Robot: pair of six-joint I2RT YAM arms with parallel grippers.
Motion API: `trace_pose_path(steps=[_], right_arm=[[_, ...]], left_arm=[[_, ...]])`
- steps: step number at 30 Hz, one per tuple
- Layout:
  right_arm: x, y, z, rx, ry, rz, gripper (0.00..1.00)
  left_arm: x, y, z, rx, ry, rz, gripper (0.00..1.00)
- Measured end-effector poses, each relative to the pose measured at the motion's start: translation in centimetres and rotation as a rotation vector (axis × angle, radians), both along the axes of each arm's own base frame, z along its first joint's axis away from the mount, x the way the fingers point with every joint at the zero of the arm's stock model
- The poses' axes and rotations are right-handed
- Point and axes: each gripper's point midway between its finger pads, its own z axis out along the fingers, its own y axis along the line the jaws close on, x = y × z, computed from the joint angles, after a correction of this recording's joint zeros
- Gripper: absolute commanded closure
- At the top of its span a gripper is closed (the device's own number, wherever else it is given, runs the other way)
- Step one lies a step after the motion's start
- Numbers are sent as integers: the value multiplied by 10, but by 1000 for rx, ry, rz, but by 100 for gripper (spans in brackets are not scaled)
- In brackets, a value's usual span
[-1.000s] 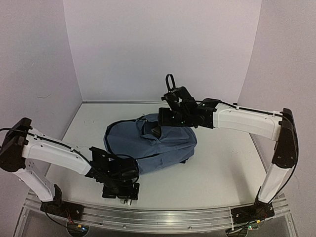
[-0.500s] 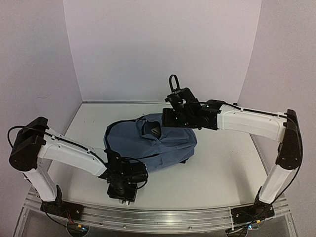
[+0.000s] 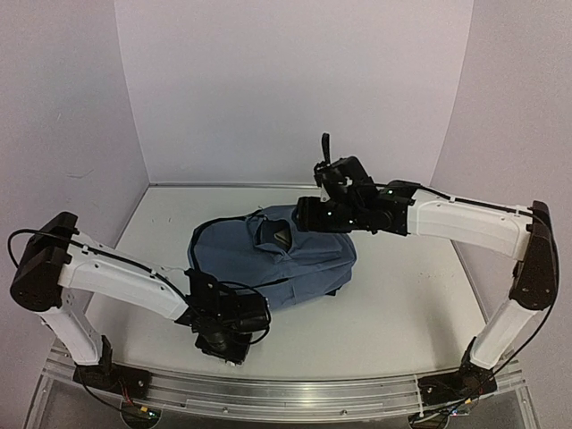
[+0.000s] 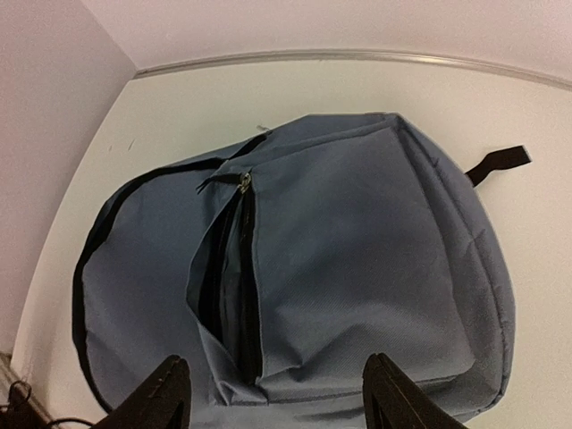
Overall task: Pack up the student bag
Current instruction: Pick up the stationery from the center of the board.
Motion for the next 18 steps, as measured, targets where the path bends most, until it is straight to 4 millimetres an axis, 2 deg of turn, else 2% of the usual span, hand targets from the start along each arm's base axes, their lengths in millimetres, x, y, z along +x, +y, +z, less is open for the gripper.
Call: trace_pose_path(steps=[5,9,12,14,18], right_arm=[[-15,-19,-8,95,126,97,31],[-34,-24,2,202,201,182,31],[-54,-16,9,281,247,257,32],[-66,-12,5,315,281,294,31],[-93,-5,-26,356,392,355,29]], left_arm=[[7,-15,59,-203,-108,-105,57],[12,-21,99,-332,-195,-179,57],[16,-23,109,-355,-240,-222,58],[17,-23,109,-348,-254,-243,59],[18,-26,110,-359,-266,-258,60]])
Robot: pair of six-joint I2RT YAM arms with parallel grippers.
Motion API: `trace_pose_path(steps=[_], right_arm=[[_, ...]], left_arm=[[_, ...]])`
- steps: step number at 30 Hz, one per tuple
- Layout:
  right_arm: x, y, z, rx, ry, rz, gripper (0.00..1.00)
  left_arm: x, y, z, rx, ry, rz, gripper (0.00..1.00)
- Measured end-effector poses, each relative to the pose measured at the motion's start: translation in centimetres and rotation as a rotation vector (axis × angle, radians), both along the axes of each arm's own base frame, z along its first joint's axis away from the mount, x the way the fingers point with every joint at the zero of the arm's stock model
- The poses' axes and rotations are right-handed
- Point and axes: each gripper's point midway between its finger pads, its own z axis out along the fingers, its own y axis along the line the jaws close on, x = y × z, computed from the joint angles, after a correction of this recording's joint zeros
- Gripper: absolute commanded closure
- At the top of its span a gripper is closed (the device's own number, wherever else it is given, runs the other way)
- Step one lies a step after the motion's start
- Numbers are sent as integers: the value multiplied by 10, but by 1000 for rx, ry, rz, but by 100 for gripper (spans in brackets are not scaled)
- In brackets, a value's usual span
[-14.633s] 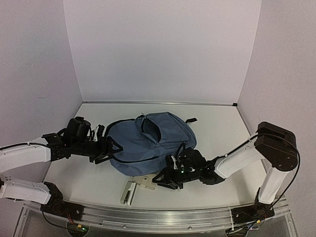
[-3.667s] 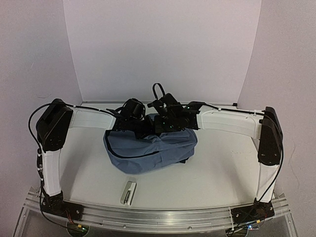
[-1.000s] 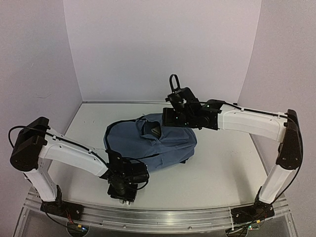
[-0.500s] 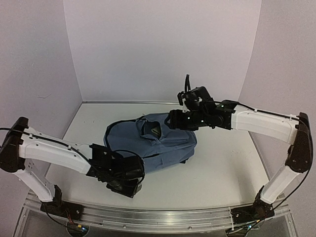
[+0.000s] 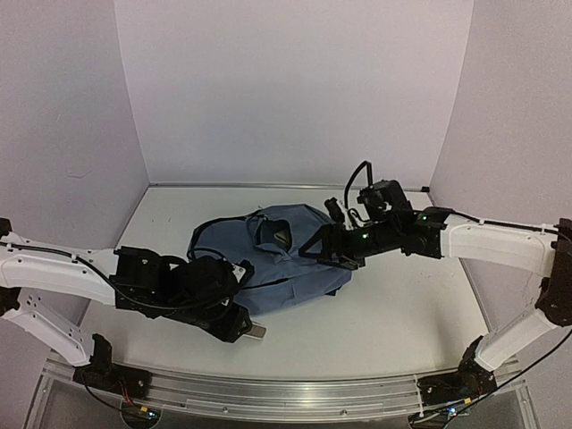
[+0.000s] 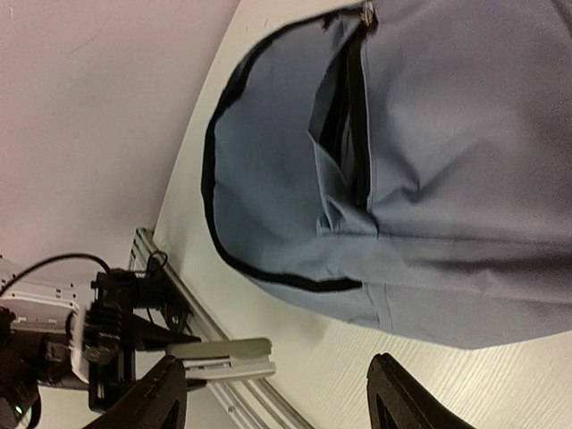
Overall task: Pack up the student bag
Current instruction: Pick up the stationery from the center of the board.
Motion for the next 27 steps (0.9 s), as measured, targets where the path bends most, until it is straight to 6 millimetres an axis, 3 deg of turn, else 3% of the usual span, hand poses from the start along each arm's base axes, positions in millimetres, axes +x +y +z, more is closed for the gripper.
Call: trace_pose_path(steps=[4,8,15,21,27], right_arm=[[-30,7,-36,28,116,57,23],[-48,10,-56,102,213,59,17],[-45,19,-43,339,340,-32,14],[-47,23,-54,477,537,-116,13],[-51,42,-39,625,655,-109,16]], left_arm=[[3,-2,3,-52,-3,14,62],[20,-4,20,-164,4,76,63],[46,-16,53,-341,-44,126,63],[48,-25,68,-422,-90,86,63],[48,-34,80,-471,-123,38,63]])
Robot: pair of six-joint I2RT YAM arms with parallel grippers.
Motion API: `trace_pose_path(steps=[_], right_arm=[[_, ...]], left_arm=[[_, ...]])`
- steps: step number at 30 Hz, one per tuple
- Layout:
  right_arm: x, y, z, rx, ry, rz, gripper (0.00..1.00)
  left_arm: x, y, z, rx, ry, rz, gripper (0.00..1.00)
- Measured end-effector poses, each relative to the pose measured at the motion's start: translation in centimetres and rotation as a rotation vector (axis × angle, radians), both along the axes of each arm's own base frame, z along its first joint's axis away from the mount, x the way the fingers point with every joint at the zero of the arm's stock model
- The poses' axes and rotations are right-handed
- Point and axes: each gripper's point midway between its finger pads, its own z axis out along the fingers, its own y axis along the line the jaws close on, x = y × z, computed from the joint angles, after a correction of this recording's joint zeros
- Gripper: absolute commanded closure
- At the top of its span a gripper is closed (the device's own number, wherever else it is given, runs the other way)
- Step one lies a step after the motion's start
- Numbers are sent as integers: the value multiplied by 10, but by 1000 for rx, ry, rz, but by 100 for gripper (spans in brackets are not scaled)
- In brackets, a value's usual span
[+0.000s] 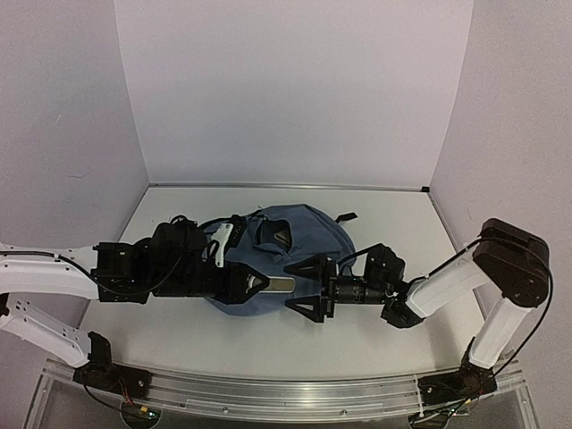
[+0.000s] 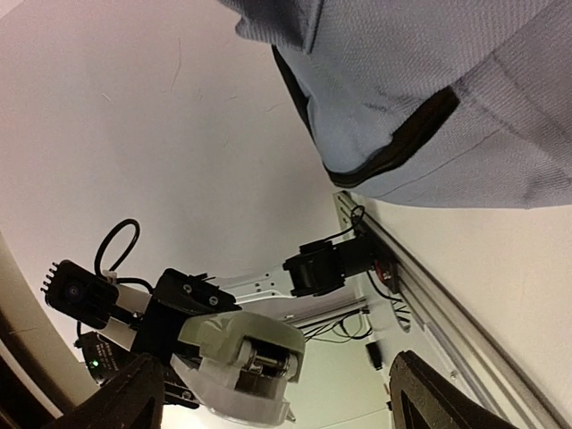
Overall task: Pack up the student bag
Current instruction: Pick up the stationery from the center of the board.
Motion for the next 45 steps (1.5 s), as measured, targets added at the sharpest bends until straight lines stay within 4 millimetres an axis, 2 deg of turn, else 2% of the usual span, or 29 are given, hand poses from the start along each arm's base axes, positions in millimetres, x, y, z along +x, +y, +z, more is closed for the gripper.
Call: trace_pose_path(steps=[5,11,14,17,21,24,26,32,35,40,43,45], right_arm=[[-5,9,-9,32,98,5,25],[-6,21,-20,38,186,1,34],[-7,25,-21,40,201,0,41],[-7,26,-21,43,211,-7,55],[-3,26,-20,50,220,-30,82],[3,24,-19,58,235,-52,94],[3,24,-20,55,238,-57,100],[3,24,-18,51,198,-67,100],[3,23,-6,62,144,-67,100],[4,24,28,73,-7,-63,100],[7,26,36,20,-100,-70,100],[11,26,37,-37,-167,-78,100]], left_arm=[[-2,-4,4,-11,-23,-29,64],[-4,-6,-5,20,-32,-60,64],[-5,-9,-11,33,-33,-83,65],[-7,-12,-15,43,-32,-104,65],[-9,-14,-20,52,-22,-113,64],[-10,-14,-23,64,-21,-128,61],[-10,-14,-25,62,-11,-128,54],[-14,-19,-23,18,45,-135,28],[-16,-21,-22,-17,83,-142,21],[-20,-21,-23,-43,139,-160,11],[-23,-20,-12,-84,167,-163,1],[-24,-17,0,-119,174,-160,0]])
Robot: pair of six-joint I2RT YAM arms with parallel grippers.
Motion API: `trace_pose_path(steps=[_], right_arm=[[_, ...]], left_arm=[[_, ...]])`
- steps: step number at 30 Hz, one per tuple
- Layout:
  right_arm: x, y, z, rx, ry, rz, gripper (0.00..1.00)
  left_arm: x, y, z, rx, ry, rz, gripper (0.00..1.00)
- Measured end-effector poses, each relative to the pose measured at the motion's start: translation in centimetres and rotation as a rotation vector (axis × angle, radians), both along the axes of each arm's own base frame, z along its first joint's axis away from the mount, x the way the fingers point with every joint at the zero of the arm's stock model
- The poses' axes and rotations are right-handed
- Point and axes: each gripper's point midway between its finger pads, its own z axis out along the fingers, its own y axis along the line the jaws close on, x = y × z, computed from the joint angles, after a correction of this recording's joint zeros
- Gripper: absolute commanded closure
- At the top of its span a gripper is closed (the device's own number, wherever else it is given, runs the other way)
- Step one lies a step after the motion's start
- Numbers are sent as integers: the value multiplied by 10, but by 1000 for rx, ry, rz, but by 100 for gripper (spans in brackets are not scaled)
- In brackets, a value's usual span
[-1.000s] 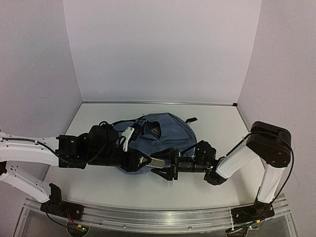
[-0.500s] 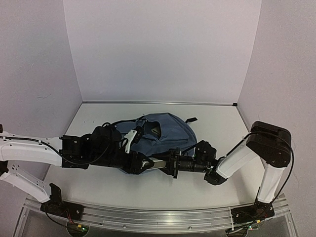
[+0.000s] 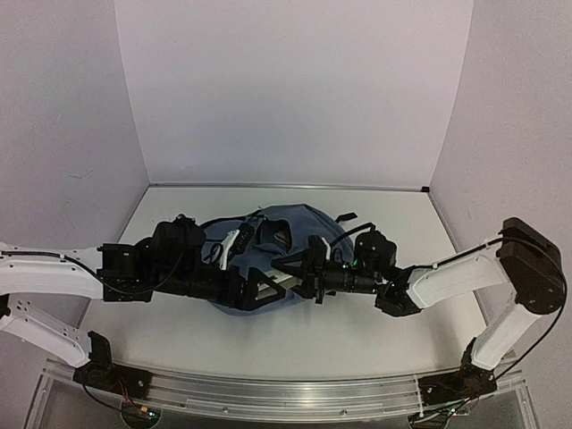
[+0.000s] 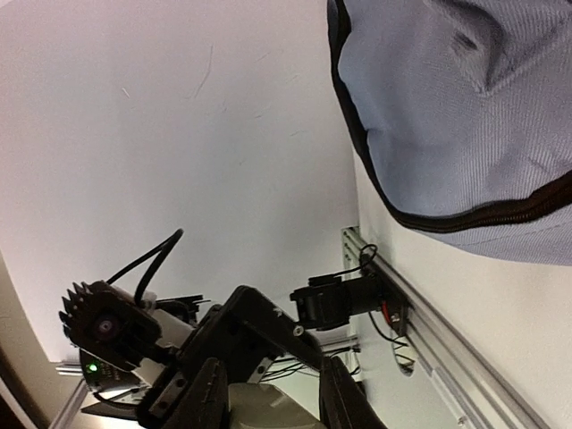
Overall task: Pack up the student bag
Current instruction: Pick up the stationery from the center of the board.
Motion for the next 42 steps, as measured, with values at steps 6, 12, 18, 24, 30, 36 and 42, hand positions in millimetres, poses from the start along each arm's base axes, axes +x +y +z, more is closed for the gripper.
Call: trace_pose_path(steps=[6,12,18,24,30,36,42], right_arm=[[9,-8,27,-122,-254,-41,100],[5,-11,55,-144,-495,-14,100],[-6,-7,66,-142,-629,63,100],[-15,-8,80,-113,-694,103,100],[-25,-6,86,-82,-709,158,100],[-31,-4,98,-36,-731,186,100],[-36,-5,104,-4,-748,211,83]], left_arm=[[5,13,36,-112,47,44,0],[10,15,49,-179,115,41,0],[-8,0,48,-163,181,-102,13],[-23,-2,46,-158,217,-191,37],[-27,-4,49,-182,221,-214,43],[-29,-8,55,-211,217,-246,60],[-35,-12,63,-252,202,-301,89]])
